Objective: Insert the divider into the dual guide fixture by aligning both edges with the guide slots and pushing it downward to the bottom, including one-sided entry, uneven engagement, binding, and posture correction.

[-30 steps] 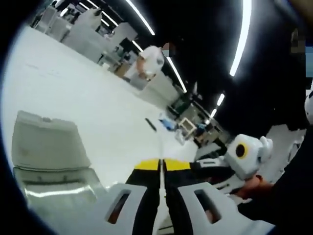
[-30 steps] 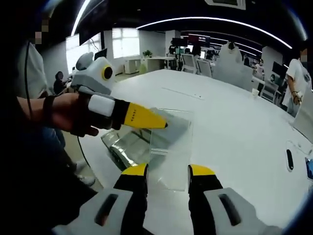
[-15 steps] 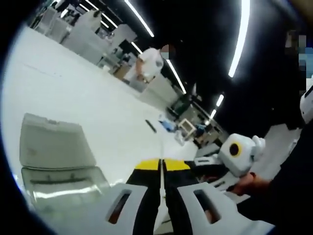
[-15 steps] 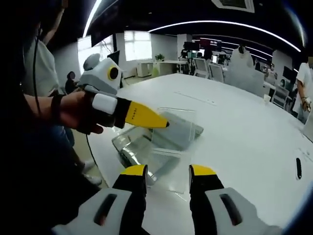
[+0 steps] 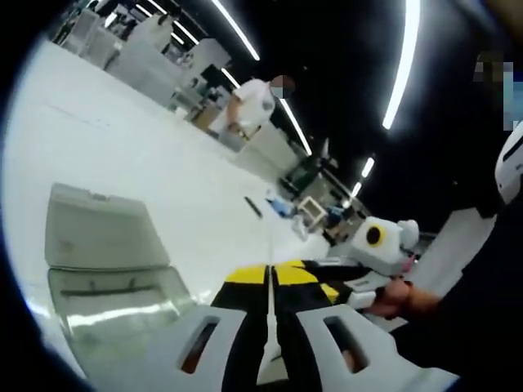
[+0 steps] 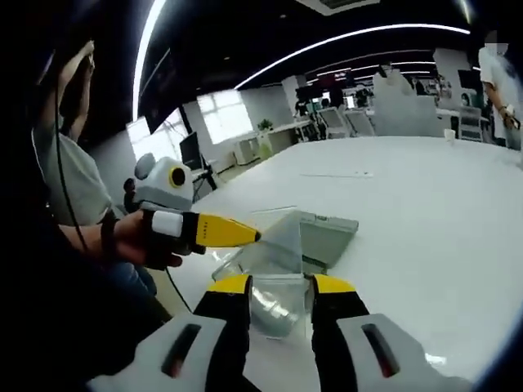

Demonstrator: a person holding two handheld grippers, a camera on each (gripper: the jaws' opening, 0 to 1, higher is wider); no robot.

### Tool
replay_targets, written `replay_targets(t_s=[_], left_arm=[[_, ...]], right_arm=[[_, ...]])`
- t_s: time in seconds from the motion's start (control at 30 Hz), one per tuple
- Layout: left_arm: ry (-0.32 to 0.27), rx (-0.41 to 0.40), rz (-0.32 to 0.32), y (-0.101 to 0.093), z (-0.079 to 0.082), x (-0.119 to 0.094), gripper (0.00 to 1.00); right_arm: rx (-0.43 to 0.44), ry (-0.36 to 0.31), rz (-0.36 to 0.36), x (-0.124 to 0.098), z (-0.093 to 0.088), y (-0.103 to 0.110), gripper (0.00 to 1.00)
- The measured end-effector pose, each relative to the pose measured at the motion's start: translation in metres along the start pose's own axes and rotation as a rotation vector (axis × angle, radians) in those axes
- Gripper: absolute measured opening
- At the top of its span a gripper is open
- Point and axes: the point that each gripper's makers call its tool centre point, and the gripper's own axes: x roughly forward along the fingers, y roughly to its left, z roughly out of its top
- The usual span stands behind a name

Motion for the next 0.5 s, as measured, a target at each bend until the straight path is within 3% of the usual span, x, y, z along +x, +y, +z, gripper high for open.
replay_targets(t_s=[0.33,0.5], left_arm=[[-0.050,-0.025,-0.026,-0.001,0.005,-0.013,0.00],[-0.076,-0.037,-0.059,-0.010,0.007,-0.018,0.00]], right_arm=[[0.241,-0.109,0.112,-0.001,0.012,0.013,0.20],[0.269,-0.129,0.131,-0.004,0.014,0.016,0.16]])
